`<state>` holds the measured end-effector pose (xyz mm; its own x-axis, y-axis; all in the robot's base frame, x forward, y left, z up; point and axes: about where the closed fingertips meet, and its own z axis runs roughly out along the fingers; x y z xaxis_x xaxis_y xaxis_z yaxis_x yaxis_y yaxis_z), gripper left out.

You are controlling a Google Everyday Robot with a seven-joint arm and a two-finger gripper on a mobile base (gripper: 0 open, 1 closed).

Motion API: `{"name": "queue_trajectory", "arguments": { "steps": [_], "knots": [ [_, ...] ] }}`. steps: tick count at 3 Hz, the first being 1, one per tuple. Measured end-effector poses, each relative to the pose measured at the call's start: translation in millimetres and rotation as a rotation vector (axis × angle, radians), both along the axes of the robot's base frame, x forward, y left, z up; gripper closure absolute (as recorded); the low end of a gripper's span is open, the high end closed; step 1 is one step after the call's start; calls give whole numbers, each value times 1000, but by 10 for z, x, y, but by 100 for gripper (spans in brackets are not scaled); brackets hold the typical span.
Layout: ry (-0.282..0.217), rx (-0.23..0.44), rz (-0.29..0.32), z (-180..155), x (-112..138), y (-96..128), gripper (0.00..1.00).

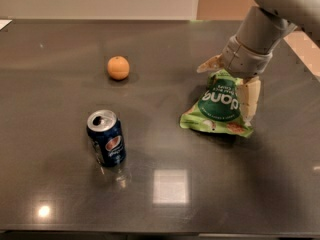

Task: Move green rice chip bag near pepsi can

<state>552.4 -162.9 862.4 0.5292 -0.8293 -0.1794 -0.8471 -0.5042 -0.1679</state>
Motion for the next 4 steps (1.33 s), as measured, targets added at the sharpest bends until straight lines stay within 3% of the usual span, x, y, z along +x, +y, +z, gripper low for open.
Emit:
{"name": "queue_trajectory", "arguments": {
  "steps": [1,2,3,4],
  "knots": [
    [27,-29,39,-81,-37,2,12],
    [34,-44,64,-84,-91,-6,59],
    [27,-31,83,17,-157,32,83],
    [24,3,80,186,-251,122,100]
  ]
}}
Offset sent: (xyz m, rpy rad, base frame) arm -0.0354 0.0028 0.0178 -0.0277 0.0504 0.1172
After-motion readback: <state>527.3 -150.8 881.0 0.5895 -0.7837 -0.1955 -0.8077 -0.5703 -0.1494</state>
